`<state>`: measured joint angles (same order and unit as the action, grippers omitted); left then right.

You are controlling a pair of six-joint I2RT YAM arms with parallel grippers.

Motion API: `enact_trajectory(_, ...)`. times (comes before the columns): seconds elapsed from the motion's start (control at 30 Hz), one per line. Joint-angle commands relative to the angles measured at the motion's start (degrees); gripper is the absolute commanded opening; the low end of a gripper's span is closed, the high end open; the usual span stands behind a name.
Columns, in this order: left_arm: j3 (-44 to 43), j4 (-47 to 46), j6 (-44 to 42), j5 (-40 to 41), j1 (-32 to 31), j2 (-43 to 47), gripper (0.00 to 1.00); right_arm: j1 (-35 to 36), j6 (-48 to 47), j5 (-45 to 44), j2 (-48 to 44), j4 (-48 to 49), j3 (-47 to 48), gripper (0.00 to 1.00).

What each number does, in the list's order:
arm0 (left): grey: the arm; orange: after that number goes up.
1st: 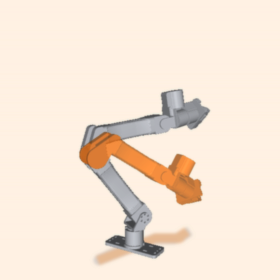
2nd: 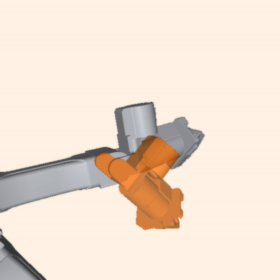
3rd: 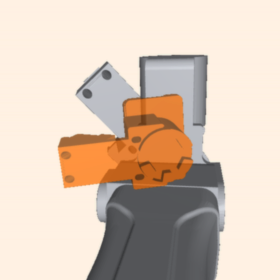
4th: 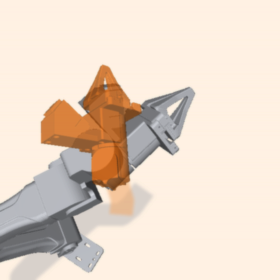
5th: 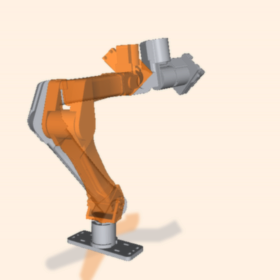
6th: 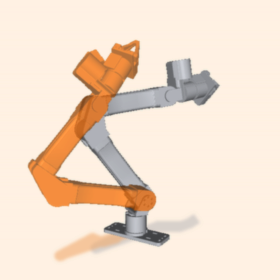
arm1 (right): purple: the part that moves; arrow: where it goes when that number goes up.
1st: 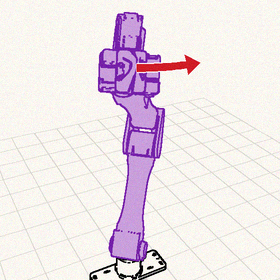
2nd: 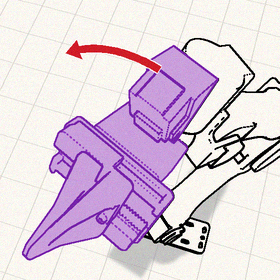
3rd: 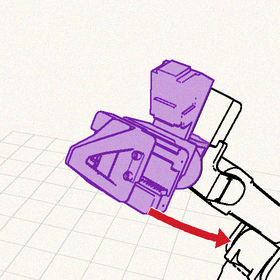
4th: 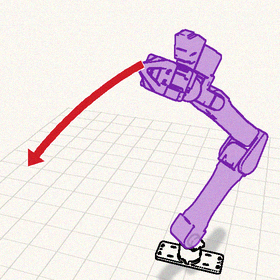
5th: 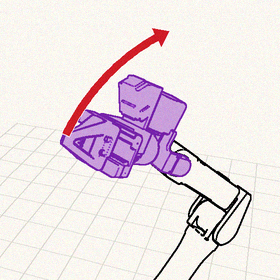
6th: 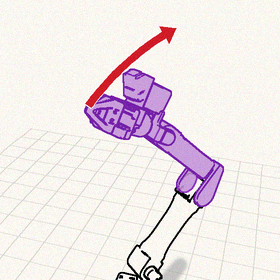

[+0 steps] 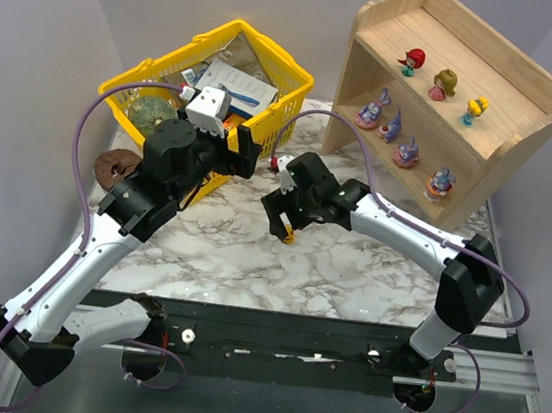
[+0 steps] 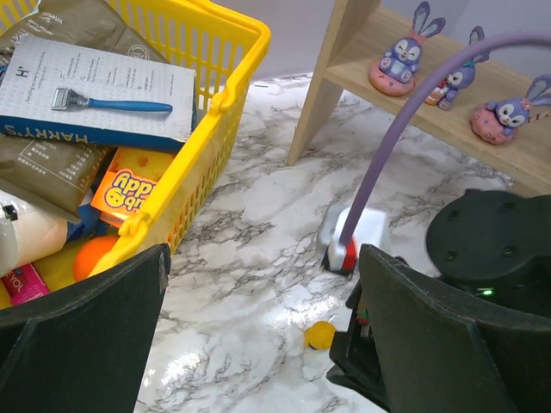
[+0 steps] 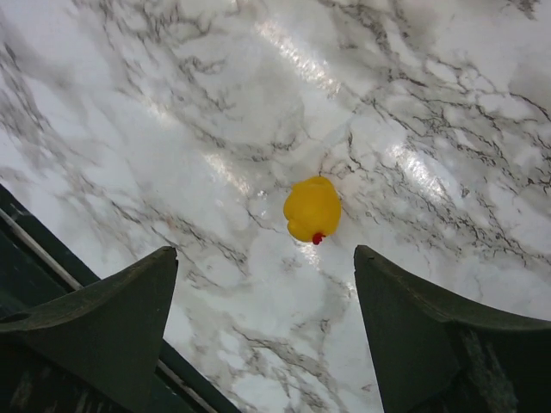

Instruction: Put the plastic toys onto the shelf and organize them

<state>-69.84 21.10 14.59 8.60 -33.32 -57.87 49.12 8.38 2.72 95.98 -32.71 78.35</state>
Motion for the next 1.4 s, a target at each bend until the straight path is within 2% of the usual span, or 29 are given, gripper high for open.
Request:
enact_trajectory(0.0,-0.38,0.6,0.7,1.42,0.36,1.35,0.99,0.18,-13.56,4.14,2.89,-1.57,-2.76,0.87)
enact_trajectory(0.2,-0.47,0.17,1.67,0.81,0.45,1.35,0.99,0.18,-14.97,-0.34,5.35,3.26,-6.01,0.8)
enact_trajectory(0.33,-0.21,-0.18,2.11,0.37,0.63,1.0,0.99,0.27,-14.8,-0.87,5.7,9.75,-8.91,0.76)
enact_trajectory(0.47,-0.2,-0.36,2.29,0.1,0.89,0.74,0.99,0.27,-14.62,-2.37,7.02,11.96,-9.53,0.69)
enact_trajectory(0.7,-0.29,-0.8,2.37,-0.95,1.24,0.12,0.99,0.27,-14.62,-6.23,8.86,17.68,-11.81,0.64)
enact_trajectory(0.83,-0.38,-0.71,2.37,-1.04,1.33,0.21,0.99,0.18,-13.66,-7.03,9.13,20.83,-13.13,0.57)
enact_trajectory(0.93,-0.29,-0.45,2.37,-1.13,1.5,0.3,0.99,0.18,-13.13,-6.94,8.87,21.98,-13.92,0.47)
enact_trajectory(0.97,-0.29,-0.36,2.37,-1.13,1.5,0.38,0.99,0.27,-12.87,-6.94,8.69,22.07,-14.1,0.39)
enact_trajectory(1.03,-0.38,-0.19,2.37,-1.22,1.59,0.47,0.99,0.18,-12.16,-6.94,7.91,22.16,-14.1,0.28)
enact_trajectory(1.07,-0.29,-0.18,2.37,-1.22,1.68,0.47,0.99,0.18,-11.81,-7.03,7.55,21.9,-13.92,0.19)
enact_trajectory(1.17,-0.64,-0.1,2.37,-1.66,1.77,0.39,0.99,0.1,-10.5,-7.12,5.97,18.83,-11.82,0.07)
enact_trajectory(1.37,-1.08,1.04,2.37,-3.76,1.86,-0.76,0.99,-2.36,-6.1,-3.34,2.11,4.34,-1.02,0.02)
